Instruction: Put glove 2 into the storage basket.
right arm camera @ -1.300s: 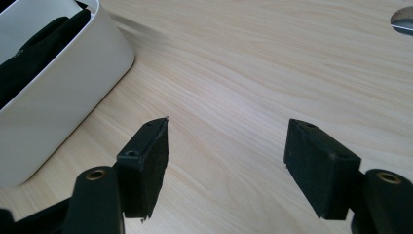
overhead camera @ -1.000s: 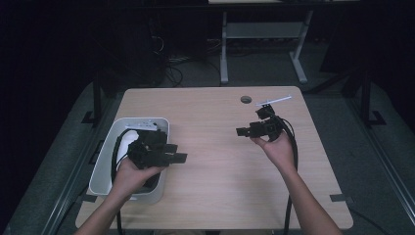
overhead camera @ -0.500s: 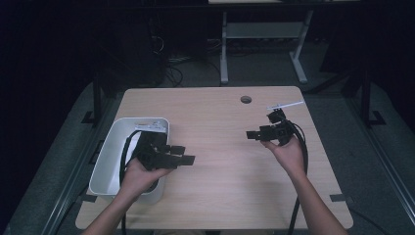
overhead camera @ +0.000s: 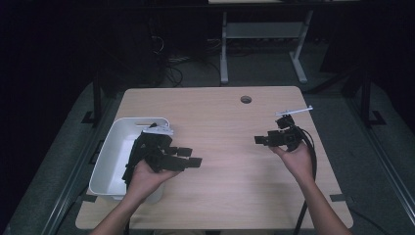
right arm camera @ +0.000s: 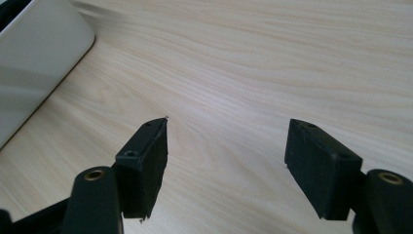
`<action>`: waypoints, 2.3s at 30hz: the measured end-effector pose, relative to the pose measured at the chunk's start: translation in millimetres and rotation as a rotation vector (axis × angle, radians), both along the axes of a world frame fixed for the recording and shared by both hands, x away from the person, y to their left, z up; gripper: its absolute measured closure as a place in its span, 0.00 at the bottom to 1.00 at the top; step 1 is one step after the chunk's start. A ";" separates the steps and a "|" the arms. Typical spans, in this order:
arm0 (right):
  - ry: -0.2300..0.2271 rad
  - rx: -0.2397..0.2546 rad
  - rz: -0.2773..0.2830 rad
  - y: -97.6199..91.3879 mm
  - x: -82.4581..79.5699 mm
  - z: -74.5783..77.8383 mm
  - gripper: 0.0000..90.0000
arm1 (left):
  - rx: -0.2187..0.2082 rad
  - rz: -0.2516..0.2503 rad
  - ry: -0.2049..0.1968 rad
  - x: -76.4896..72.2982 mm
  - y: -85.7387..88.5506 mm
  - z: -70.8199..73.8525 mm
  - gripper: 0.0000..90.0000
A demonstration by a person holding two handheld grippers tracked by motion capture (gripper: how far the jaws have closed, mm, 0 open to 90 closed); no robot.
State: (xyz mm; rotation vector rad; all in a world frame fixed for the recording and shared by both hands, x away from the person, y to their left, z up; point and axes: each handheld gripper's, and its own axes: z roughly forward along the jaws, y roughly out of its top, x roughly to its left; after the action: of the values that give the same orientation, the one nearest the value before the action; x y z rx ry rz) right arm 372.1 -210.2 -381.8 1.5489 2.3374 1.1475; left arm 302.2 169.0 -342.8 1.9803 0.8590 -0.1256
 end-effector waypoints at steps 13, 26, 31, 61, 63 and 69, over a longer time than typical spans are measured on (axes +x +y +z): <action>0.002 0.012 -0.030 -21.9 -9.6 -9.5 0.35 | -0.001 -0.034 0.008 -2.0 -20.1 -10.3 0.39; 0.005 0.014 -0.044 -37.2 -19.2 -18.5 0.35 | 0.007 -0.069 0.020 -7.0 -40.9 -23.6 0.38; 0.007 0.019 -0.050 -42.2 -21.9 -20.5 0.35 | 0.010 -0.075 0.015 -9.0 -47.2 -27.3 0.37; 0.016 0.022 -0.084 -65.9 -42.7 -44.5 0.34 | 0.014 -0.115 0.002 -19.2 -79.1 -56.3 0.37; 0.020 0.016 -0.086 -67.2 -44.8 -46.5 0.34 | 0.011 -0.114 0.001 -19.8 -79.4 -58.3 0.36; 0.019 0.020 -0.092 -71.3 -50.3 -52.2 0.34 | 0.004 -0.117 0.002 -22.0 -77.8 -65.1 0.36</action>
State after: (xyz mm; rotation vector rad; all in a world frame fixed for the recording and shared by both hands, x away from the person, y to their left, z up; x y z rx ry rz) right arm 321.8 -281.5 -434.0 1.6629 2.2468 1.1440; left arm 280.2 91.1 -407.9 2.0344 0.7458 -0.1938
